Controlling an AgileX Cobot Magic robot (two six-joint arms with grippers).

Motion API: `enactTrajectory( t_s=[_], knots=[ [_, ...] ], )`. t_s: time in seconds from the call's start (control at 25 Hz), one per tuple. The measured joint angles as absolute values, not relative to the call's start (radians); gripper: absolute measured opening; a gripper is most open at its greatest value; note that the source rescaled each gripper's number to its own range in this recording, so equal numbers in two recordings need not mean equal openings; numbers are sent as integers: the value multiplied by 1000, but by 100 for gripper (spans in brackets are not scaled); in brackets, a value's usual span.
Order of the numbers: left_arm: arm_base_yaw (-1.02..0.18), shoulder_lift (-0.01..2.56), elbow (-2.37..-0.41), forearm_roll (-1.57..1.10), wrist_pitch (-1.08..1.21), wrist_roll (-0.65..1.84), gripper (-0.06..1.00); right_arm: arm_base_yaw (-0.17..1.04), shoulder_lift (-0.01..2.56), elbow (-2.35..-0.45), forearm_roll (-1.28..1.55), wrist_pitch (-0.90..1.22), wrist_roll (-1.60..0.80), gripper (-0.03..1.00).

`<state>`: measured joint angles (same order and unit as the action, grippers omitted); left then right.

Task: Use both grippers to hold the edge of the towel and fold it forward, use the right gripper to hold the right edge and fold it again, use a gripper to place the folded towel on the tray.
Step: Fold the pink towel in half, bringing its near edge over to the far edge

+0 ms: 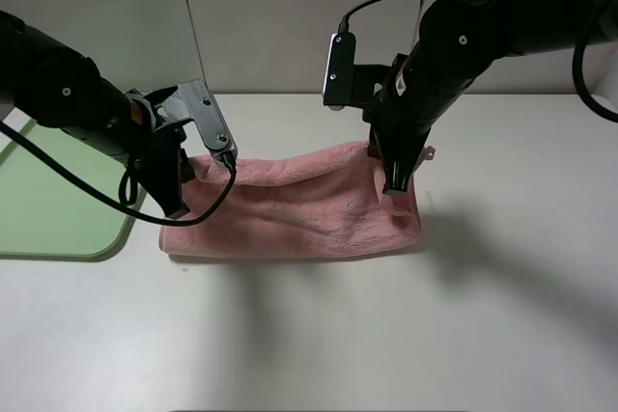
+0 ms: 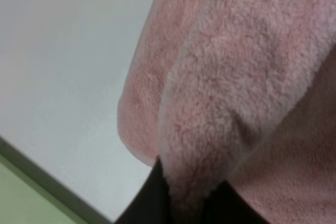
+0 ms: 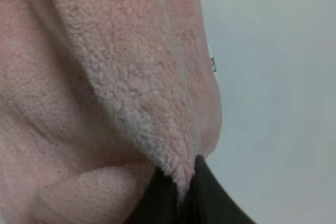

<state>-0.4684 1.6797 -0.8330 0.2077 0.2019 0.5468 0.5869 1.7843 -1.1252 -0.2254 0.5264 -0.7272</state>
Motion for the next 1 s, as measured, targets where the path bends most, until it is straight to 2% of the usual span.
enactTrajectory(
  t_s=[0.08,0.2,0.28,0.32,0.4,0.48,0.52,0.64,1.0],
  knots=[
    [-468,1680,-833,208,202,547,12,587,1784,-1125,-225,526,-727,0],
    [-468,1680,-833,208,202,546,31,587,1784,-1125,-233,512,-725,0],
    [-463,1680,-833,208,202,542,45,587,1784,-1125,-240,502,-700,6],
    [-460,1680,-833,208,202,537,53,587,1784,-1125,-243,500,-672,18],
    [-445,1680,-833,208,202,512,65,587,1784,-1125,-253,487,-598,62],
    [-428,1680,-833,208,202,485,75,587,1784,-1125,-294,467,-512,86],
    [-419,1680,-833,209,202,474,79,587,1784,-1125,-325,462,-471,92],
    [-410,1680,-833,209,206,462,83,587,1784,-1125,-390,459,-393,98],
    [-409,1640,-833,209,289,461,84,587,1784,-1125,-419,461,-358,100]
  ],
)
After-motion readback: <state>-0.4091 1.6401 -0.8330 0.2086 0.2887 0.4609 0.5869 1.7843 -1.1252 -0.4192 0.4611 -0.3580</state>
